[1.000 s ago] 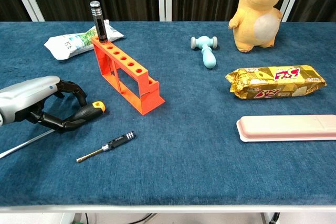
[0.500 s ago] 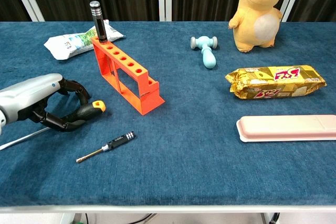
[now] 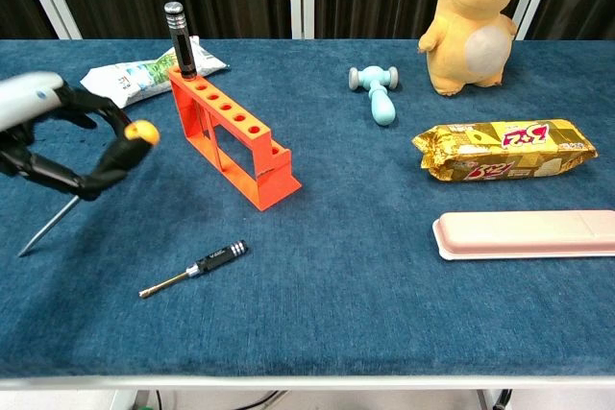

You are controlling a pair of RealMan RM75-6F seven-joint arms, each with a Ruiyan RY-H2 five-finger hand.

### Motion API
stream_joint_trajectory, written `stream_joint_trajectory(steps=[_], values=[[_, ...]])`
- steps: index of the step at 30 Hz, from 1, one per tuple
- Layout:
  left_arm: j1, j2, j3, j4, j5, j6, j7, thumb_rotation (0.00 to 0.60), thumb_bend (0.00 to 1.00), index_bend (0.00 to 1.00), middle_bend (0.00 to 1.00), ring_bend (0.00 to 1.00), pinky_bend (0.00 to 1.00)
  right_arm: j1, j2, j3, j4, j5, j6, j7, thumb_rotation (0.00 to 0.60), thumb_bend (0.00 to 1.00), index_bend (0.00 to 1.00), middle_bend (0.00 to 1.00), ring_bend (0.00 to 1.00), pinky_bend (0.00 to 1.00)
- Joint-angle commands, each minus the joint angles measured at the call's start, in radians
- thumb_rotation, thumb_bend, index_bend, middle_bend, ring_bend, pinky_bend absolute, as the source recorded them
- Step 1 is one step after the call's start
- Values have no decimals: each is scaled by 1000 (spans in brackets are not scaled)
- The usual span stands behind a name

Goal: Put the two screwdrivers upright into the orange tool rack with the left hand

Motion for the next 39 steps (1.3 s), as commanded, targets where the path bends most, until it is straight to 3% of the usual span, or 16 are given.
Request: stream_joint_trajectory(steps=[1,16,26,34,39], values=[[23,78,-29,-80,2,25,-54,600,345,631,303,140,195,-2,2,-4,1,-13,8,11,600,361,0,0,0,0],[53,247,-90,-210,9,0,-282,600,347,726,397,218,294,-16,-37,-13,58,-127,137,83,600,359,0,0,0,0],[36,327,-113,-308,5,-6,-252,600,348,733,429,237,322,-28,-60,-3,100,-155,217,152,600,358,0,0,0,0],[-22,353,-170,-421,-23,7,-142,600,347,733,436,237,264,-22,-73,1,109,-141,207,147,600,357,0,0,0,0],[-96,331,-226,-446,-115,-17,-102,600,347,733,441,236,263,-18,-75,-1,103,-138,198,130,600,357,0,0,0,0]])
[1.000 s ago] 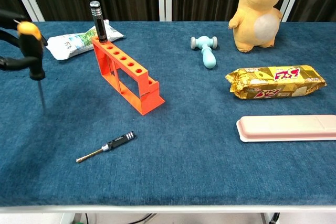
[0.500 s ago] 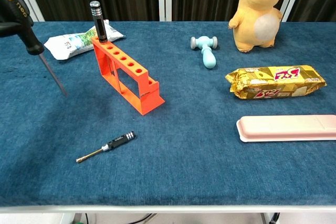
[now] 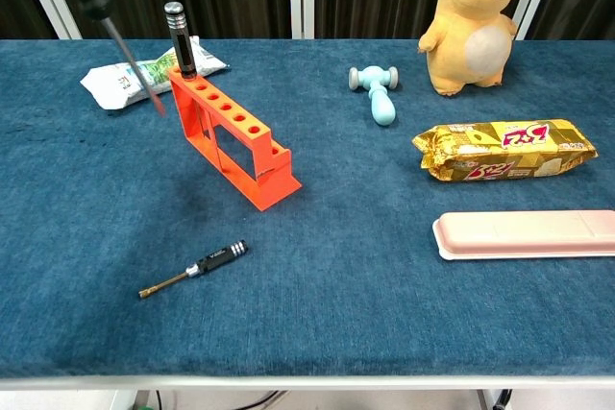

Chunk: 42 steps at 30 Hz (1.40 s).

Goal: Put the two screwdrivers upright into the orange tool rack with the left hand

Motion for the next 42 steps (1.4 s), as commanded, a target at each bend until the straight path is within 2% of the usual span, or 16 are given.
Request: stream_joint_trajectory(steps=[1,7,14,20,27,31,42], values=[[-57,-15,-47,-17,-71,-13,35,600,347,733,441,237,263,0,-2,-1,-4,-1,2,-7,600,357,0,0,0,0],[-116,-18,-98,-29,-178,-10,57,600,347,733,440,237,262,2,-5,-5,-3,-6,2,-15,600,357,0,0,0,0],[-171,-34,-130,-14,-270,-41,20,600,347,733,436,236,255,6,-6,-3,-4,2,-6,-16,600,357,0,0,0,0],[-206,-64,-120,26,-290,-50,19,600,347,733,429,236,253,6,-5,-3,-2,6,-7,-12,600,357,0,0,0,0],[-225,-105,-82,59,-294,-44,33,600,347,735,429,235,233,7,-2,0,-1,16,-15,-7,600,357,0,0,0,0],[-232,-98,-71,60,-290,-73,22,600,347,733,421,230,233,7,-6,3,2,12,-4,-8,600,357,0,0,0,0],[-240,-108,-61,80,-285,-63,6,600,347,732,420,230,232,10,-7,1,-1,19,-16,-16,600,357,0,0,0,0]])
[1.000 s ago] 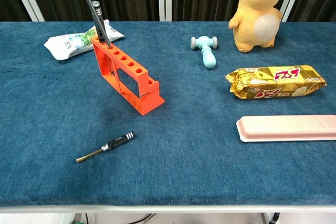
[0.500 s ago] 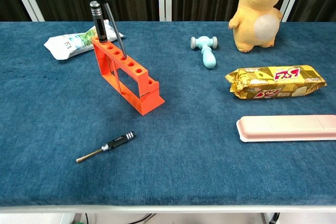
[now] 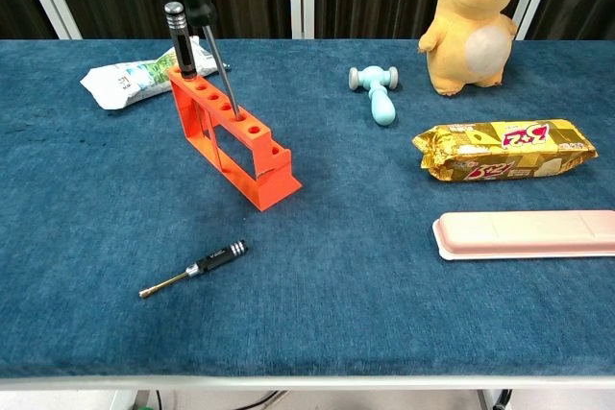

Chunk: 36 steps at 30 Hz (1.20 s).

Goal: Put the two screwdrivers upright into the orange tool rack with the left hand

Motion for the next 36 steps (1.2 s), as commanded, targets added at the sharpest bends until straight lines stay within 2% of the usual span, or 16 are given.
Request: stream_joint_trajectory(steps=[1,16,22,36], values=[[-3,-6,4,11,-1,-3,-6,600,347,732,420,230,232,0,0,0,0,0,1,0,600,358,0,0,0,0],[4,-98,69,125,79,-9,-36,600,347,733,431,231,283,4,-5,8,7,20,-12,-19,600,357,0,0,0,0],[-2,-133,99,165,108,-18,-8,600,346,732,429,230,289,6,-11,15,8,37,-21,-38,600,357,0,0,0,0],[-22,-198,108,237,93,-42,20,600,346,731,429,230,290,7,-7,14,11,40,-33,-32,600,357,0,0,0,0]])
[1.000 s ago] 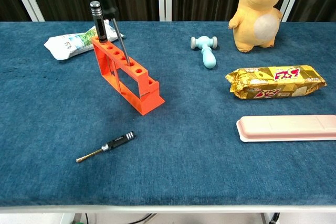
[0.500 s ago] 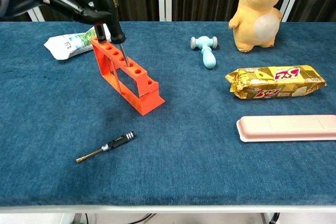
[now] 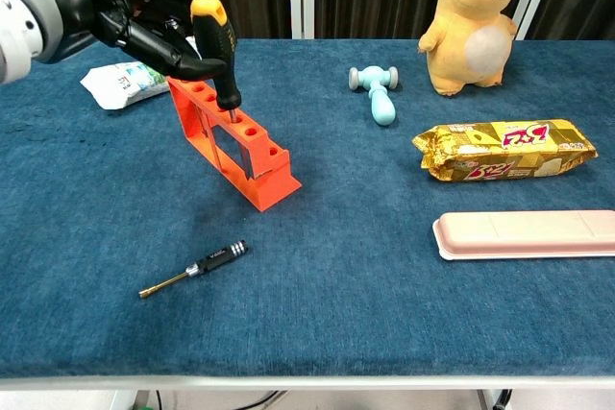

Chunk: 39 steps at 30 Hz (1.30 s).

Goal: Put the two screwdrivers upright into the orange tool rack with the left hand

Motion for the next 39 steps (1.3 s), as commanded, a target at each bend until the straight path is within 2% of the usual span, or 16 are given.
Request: stream_joint_trajectory(steps=[1,10,28,36,39], values=[[-3,-14,3,12,-11,-1,8,600,346,730,429,230,290,1,1,-1,1,2,-6,-1,600,357,0,0,0,0],[-15,-37,3,38,-23,-22,20,600,346,708,429,230,290,2,5,-4,-3,-2,-9,3,600,357,0,0,0,0],[-15,-36,5,41,-20,-48,11,600,346,592,416,223,284,2,8,-5,-4,-2,-14,9,600,357,0,0,0,0],[-12,-15,5,26,-7,-68,-6,600,344,443,366,187,267,2,10,-6,-7,2,-18,8,600,357,0,0,0,0],[-13,-9,8,25,-1,-74,-7,600,342,428,356,182,267,3,12,-7,-8,0,-22,8,600,357,0,0,0,0]])
